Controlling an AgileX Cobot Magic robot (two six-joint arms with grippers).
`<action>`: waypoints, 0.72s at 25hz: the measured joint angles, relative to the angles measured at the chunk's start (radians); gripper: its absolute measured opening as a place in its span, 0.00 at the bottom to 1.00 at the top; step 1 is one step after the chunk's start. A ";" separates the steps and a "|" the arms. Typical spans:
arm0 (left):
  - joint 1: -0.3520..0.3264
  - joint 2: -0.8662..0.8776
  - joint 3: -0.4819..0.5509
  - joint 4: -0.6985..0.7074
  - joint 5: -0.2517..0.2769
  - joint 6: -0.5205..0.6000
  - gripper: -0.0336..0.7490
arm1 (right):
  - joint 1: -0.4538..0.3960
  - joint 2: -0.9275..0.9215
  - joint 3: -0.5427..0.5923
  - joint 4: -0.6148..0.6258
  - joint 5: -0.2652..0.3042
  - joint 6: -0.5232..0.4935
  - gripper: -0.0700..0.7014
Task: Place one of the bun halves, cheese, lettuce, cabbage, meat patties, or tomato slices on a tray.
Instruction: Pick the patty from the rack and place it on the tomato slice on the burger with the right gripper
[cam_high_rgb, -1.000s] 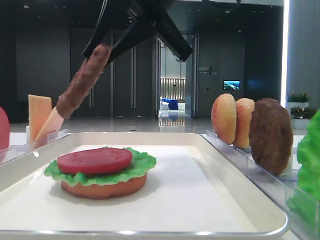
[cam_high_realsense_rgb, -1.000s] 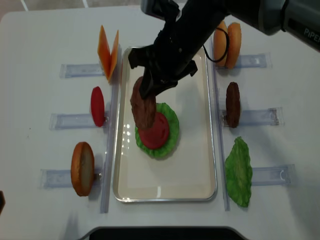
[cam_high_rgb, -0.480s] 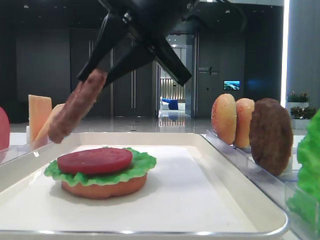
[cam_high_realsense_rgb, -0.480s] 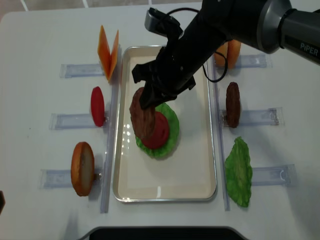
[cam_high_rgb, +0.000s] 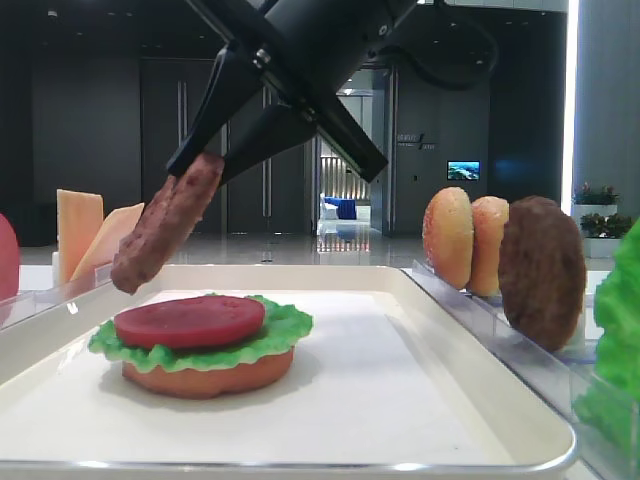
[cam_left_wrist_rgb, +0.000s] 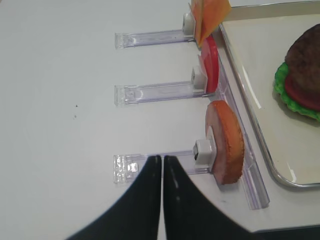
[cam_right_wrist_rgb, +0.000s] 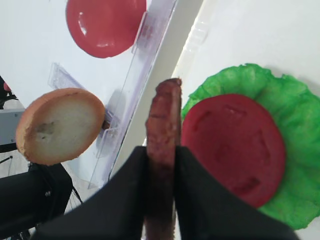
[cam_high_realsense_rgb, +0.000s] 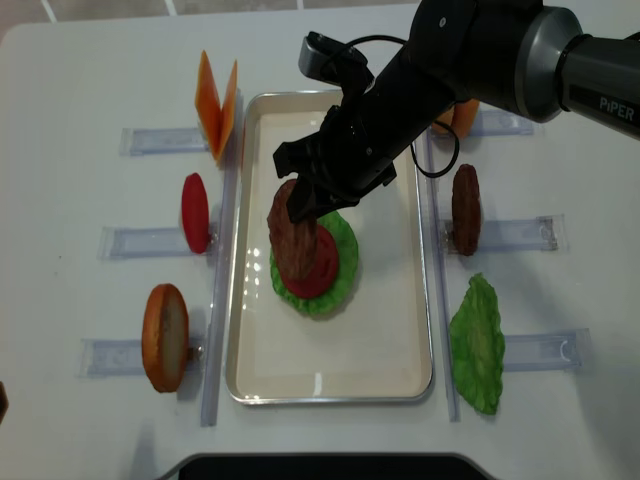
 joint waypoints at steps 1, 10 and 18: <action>0.000 0.000 0.000 0.000 0.000 0.000 0.04 | 0.000 0.000 0.000 0.000 -0.004 0.000 0.24; 0.000 0.000 0.000 0.000 0.000 0.000 0.04 | 0.000 0.000 0.060 0.003 -0.045 0.000 0.24; 0.000 0.000 0.000 0.000 0.000 0.000 0.04 | -0.001 0.000 0.069 0.021 -0.058 0.000 0.24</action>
